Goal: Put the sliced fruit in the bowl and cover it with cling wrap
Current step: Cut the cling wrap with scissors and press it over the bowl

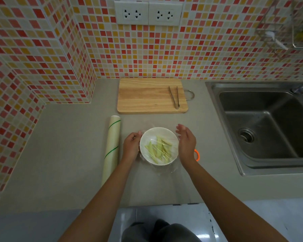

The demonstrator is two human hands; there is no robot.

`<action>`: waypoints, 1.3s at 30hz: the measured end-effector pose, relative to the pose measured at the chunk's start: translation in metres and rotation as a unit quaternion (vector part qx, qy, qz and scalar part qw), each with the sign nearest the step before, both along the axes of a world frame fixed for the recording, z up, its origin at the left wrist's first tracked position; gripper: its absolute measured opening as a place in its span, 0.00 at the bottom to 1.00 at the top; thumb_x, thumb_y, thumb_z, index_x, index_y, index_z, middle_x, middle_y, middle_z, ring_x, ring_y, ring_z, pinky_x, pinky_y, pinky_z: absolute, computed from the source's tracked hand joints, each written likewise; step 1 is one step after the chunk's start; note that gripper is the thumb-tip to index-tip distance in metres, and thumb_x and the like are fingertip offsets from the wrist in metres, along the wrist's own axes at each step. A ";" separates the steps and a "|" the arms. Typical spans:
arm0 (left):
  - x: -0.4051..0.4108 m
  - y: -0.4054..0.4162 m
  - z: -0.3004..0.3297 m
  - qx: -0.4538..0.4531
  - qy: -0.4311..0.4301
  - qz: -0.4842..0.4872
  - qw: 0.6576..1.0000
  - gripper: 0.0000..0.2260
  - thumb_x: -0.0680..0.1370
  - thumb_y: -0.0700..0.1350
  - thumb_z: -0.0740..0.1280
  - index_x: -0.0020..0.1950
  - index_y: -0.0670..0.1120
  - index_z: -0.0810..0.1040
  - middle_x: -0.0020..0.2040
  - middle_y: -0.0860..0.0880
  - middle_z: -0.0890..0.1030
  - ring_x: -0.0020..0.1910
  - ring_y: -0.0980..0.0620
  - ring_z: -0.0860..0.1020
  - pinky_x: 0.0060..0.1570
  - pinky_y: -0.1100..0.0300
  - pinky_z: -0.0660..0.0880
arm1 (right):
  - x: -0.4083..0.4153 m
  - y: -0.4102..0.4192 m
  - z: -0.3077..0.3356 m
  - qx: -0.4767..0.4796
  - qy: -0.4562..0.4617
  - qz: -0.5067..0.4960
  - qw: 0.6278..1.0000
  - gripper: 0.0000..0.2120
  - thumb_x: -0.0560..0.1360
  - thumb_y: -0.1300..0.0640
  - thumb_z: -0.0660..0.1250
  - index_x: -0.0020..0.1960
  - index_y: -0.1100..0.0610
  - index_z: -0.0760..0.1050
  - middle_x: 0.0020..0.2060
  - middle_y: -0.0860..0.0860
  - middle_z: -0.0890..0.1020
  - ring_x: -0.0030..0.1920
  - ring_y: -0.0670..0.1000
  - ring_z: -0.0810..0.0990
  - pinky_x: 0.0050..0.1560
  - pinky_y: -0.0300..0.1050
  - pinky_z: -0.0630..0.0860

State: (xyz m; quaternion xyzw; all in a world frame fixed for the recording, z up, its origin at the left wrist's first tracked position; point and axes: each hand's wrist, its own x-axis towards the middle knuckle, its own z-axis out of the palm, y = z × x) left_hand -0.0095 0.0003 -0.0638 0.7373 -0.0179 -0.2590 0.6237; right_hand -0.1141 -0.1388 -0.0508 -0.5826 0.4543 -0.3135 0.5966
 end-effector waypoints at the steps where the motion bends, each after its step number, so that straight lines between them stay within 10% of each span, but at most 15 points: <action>1: -0.001 -0.001 -0.001 -0.002 0.007 0.005 1.000 0.13 0.81 0.47 0.63 0.39 0.42 0.75 0.30 0.48 0.73 0.28 0.54 0.70 0.26 0.64 0.68 | 0.001 0.001 -0.002 0.029 -0.017 0.020 0.999 0.14 0.80 0.57 0.58 0.57 0.60 0.80 0.50 0.53 0.83 0.48 0.46 0.82 0.48 0.37 0.78; 4: -0.004 -0.005 -0.002 -0.005 0.031 0.025 0.999 0.11 0.80 0.47 0.63 0.43 0.41 0.76 0.34 0.47 0.75 0.32 0.52 0.72 0.31 0.58 0.69 | -0.002 0.004 -0.006 0.095 -0.036 0.092 0.991 0.13 0.80 0.60 0.59 0.58 0.58 0.80 0.51 0.50 0.83 0.46 0.38 0.82 0.43 0.30 0.77; 8: -0.004 -0.006 -0.002 -0.002 0.065 0.031 0.997 0.12 0.80 0.49 0.64 0.41 0.43 0.74 0.33 0.45 0.76 0.28 0.49 0.71 0.27 0.58 0.68 | -0.006 0.004 -0.009 0.127 -0.046 0.136 0.982 0.14 0.81 0.59 0.56 0.59 0.58 0.79 0.56 0.54 0.81 0.56 0.52 0.80 0.57 0.47 0.76; 17: 0.008 -0.013 0.013 0.126 0.137 -0.044 0.982 0.12 0.71 0.42 0.65 0.30 0.38 0.77 0.26 0.38 0.77 0.23 0.42 0.74 0.26 0.57 0.70 | -0.006 0.007 -0.009 0.121 -0.045 0.136 0.982 0.15 0.80 0.59 0.56 0.50 0.51 0.81 0.41 0.42 0.85 0.42 0.39 0.83 0.40 0.32 0.78; 22: 0.006 -0.019 0.006 0.143 0.036 0.073 0.986 0.08 0.74 0.40 0.64 0.52 0.42 0.79 0.50 0.43 0.83 0.45 0.44 0.79 0.43 0.55 0.76 | -0.005 0.003 -0.009 0.135 -0.033 0.138 0.981 0.16 0.81 0.55 0.55 0.46 0.49 0.82 0.41 0.44 0.85 0.43 0.42 0.84 0.42 0.35 0.79; 29: -0.008 -0.001 0.023 0.083 -0.214 0.125 0.965 0.14 0.82 0.44 0.56 0.58 0.41 0.79 0.53 0.42 0.82 0.54 0.45 0.80 0.54 0.53 0.74 | -0.004 -0.012 0.014 0.018 -0.007 0.089 0.996 0.20 0.82 0.52 0.53 0.61 0.62 0.78 0.57 0.55 0.81 0.57 0.52 0.78 0.58 0.45 0.71; 39: -0.052 -0.011 0.012 -0.010 -0.119 0.041 0.992 0.22 0.84 0.51 0.49 0.78 0.50 0.60 0.72 0.52 0.70 0.70 0.56 0.69 0.71 0.58 0.66 | 0.013 -0.012 0.024 0.008 0.066 0.276 0.959 0.17 0.82 0.54 0.54 0.58 0.59 0.80 0.56 0.51 0.81 0.56 0.47 0.78 0.53 0.32 0.70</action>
